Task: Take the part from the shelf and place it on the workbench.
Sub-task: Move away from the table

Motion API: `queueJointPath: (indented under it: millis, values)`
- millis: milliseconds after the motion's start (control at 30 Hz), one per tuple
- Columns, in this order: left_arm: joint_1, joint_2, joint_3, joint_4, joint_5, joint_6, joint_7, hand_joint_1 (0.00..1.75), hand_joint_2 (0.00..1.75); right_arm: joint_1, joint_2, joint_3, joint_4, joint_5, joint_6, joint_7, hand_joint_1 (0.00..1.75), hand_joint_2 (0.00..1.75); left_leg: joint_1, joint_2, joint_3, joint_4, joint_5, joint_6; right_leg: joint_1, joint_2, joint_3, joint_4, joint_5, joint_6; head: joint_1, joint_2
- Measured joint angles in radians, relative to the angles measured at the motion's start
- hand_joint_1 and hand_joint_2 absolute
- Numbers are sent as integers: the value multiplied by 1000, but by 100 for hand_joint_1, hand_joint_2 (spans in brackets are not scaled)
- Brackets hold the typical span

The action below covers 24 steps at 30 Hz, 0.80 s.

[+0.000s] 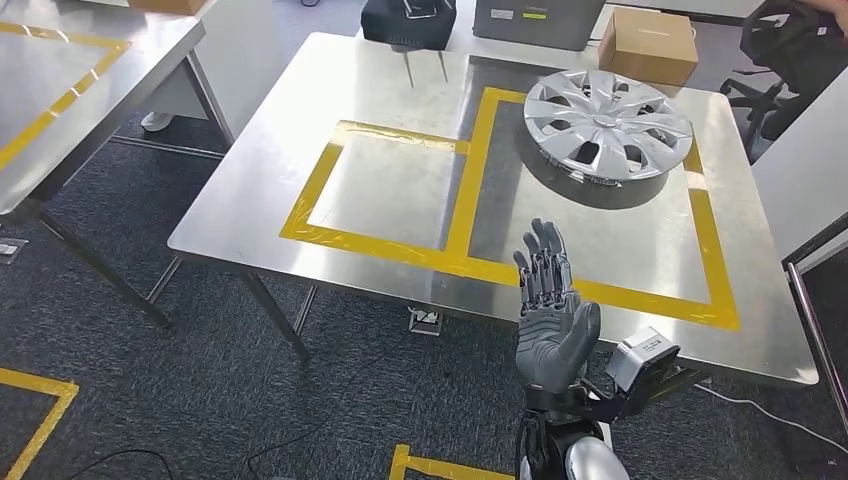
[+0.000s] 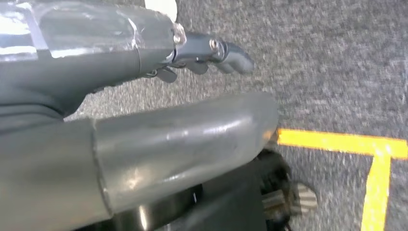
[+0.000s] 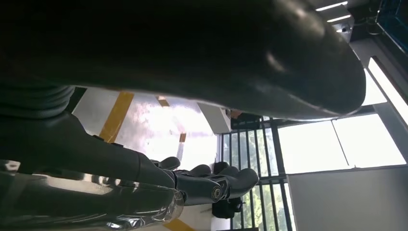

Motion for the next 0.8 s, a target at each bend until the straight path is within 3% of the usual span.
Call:
queueJointPath:
  millis: [67, 100, 167, 233, 267, 300, 333, 400, 433, 500, 567, 600, 633, 733, 767, 800]
  values:
    - [0, 1, 0, 0, 0, 0, 0, 0, 0, 1, 0, 0, 1, 0, 0, 0, 0, 0, -1, 1, -17, 1, 12, 25, -3, 4, -7, -1, 9, 13, 7, 0]
    - [0, 1, 0, 0, 0, 0, 0, 0, 0, 1, -1, 0, 2, -1, 0, 0, 0, 0, -2, 2, -26, 1, 21, 37, -5, 5, -14, 7, -5, 17, 12, 0]
    - [-2, 1, 0, 0, 0, 0, 1, 0, 0, 1, -1, 1, 2, -1, 0, 0, 0, 0, -5, 5, -50, 0, 43, 57, -6, 6, -39, 77, -86, 21, 25, 0]
    - [-2, 1, 0, 0, 0, 0, 1, 0, 0, 1, -1, 1, 4, 0, 0, 0, 0, 0, -13, 7, -78, 1, 65, 66, -4, 6, -61, 202, -182, 20, 40, 0]
    - [-1, 1, 0, 0, 0, 0, 1, 0, 0, 1, -1, 1, 6, 0, 0, 0, 0, 0, -18, 8, -92, 1, 76, 69, -2, 6, -63, 251, -204, 16, 46, 0]
    - [-1, 1, 0, 0, 0, 0, 1, 0, 0, 1, -1, 1, 7, 0, 0, 0, 0, 0, -24, 9, -105, 2, 86, 71, 1, 6, -52, 272, -203, 9, 52, 0]
    - [-1, 1, 0, 0, 0, 0, 1, 0, 0, 1, -1, 1, 8, 1, 0, 0, 0, 0, -30, 9, -118, 2, 96, 73, 6, 6, -27, 259, -184, -1, 56, 0]
    - [-1, -2, 0, 0, 0, -1, 1, 0, 0, 0, -1, 1, 7, 2, 0, 0, 0, 0, -41, 10, -137, 2, 115, 75, 26, 7, 65, 141, -140, -36, 61, 0]
    - [-1, -4, 0, 0, 0, -1, 2, 0, 0, -2, -1, 1, 6, 2, 0, 0, 0, 0, -45, 10, -143, 2, 124, 74, 37, 6, 117, 65, -133, -54, 60, 0]
    - [-2, -9, 1, -1, -1, -2, 2, 0, 0, -4, -1, 1, 4, 3, 0, 0, 0, 0, -45, 12, -151, -1, 142, 68, 54, 6, 177, -34, -136, -71, 53, 0]
    - [-1, -10, 1, -1, -3, -5, 6, 0, 0, -5, 0, 1, 4, 5, -1, 1, 0, 0, -41, 14, -155, -4, 158, 59, 56, 4, 178, -59, -121, -71, 54, 0]
    - [-1, -10, 1, -1, -5, -6, 10, 0, 0, -4, 0, 2, 4, 7, -2, 1, 0, 0, -40, 12, -160, 0, 150, 54, 53, 2, 173, -68, -107, -70, 57, 0]
    - [0, -9, 1, -1, -9, -8, 17, 0, 0, -2, 2, 2, 6, 10, -4, 2, 0, 0, -40, 10, -167, 16, 124, 48, 50, 0, 166, -77, -92, -70, 58, 0]
    - [-1, -4, 1, -1, -23, -18, 41, 0, 0, 13, 8, 3, 11, 18, -22, -2, 0, 0, -29, 6, -200, 158, -20, 27, 43, -6, 126, -83, -51, -66, 40, 0]
    - [-1, -1, 1, -1, -26, -20, 47, 0, 0, 19, 9, 4, 13, 20, -28, -4, 0, 0, -24, 6, -206, 213, -42, 20, 41, -8, 109, -80, -40, -62, 34, 0]
    - [-1, 1, 0, -1, -28, -22, 50, 0, 0, 25, 9, 4, 15, 22, -32, -6, 0, 0, -19, 7, -201, 248, -38, 13, 39, -11, 91, -74, -30, -58, 29, 0]
